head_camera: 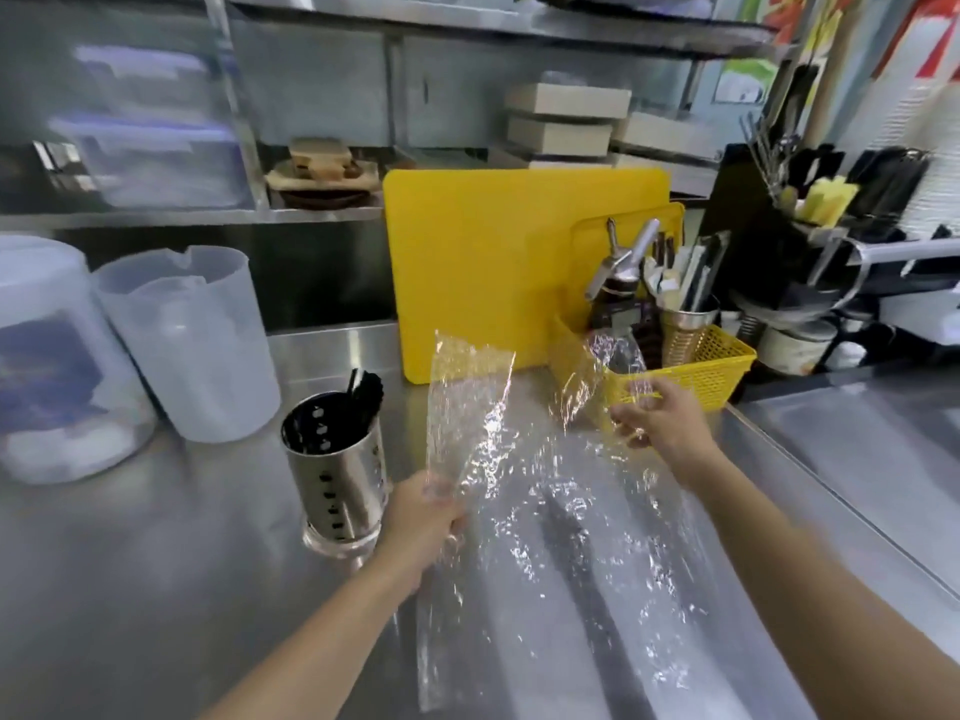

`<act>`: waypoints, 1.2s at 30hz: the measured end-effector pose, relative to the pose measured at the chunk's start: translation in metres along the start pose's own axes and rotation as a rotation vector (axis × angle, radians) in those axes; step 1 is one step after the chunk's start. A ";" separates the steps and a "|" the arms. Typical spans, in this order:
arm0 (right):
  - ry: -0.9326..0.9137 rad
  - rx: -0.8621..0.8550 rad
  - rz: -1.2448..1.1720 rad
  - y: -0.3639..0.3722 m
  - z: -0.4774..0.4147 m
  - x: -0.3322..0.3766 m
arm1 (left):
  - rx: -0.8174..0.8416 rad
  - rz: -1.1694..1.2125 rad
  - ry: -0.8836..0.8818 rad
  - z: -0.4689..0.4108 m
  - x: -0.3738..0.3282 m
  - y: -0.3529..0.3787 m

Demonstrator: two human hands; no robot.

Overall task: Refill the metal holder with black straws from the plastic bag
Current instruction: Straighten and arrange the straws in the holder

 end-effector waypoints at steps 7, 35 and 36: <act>0.188 0.049 0.053 0.002 0.011 -0.092 | -0.047 -0.230 -0.139 -0.014 0.067 0.024; -0.093 0.104 0.428 0.095 -0.010 -0.005 | 0.243 -0.534 0.236 0.010 -0.045 -0.055; -0.125 0.127 0.388 0.108 -0.007 0.008 | 0.216 -0.483 0.319 0.013 -0.058 -0.062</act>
Point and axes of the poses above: each hand's wrist, its own z-axis away from the middle knuckle, its own y-axis out of the palm, x = y × z, the point moved 8 cm from there along -z, towards the middle knuckle, and after that the axes turned 7 degrees about -y, right-handed, at the moved point
